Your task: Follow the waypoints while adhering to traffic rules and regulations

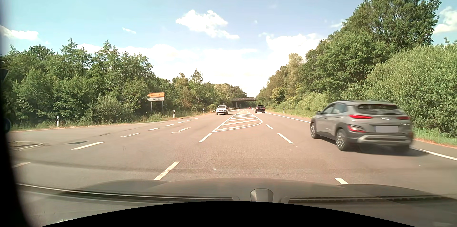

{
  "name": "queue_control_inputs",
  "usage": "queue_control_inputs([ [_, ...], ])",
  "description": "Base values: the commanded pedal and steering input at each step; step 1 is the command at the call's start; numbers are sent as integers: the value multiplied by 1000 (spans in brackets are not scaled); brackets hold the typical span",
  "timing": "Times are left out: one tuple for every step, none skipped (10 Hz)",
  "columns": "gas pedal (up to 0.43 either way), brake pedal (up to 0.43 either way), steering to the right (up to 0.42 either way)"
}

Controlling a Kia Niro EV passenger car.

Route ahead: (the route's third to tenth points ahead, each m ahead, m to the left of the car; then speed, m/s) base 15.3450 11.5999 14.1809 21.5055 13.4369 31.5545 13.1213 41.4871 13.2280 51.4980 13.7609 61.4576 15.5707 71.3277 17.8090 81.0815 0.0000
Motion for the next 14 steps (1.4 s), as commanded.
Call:
queue_control_inputs([
  [0, 6, 2],
  [0, 6, 2],
  [0, 6, 2],
  [0, 6, 2],
  [0, 6, 2],
  [0, 6, 2],
  [0, 6, 2],
  [0, 6, 2],
  [0, 6, 2],
  [59, 6, 2],
  [138, 6, 2],
  [169, 6, 2],
  [228, 6, 2],
  [319, 6, -3],
])
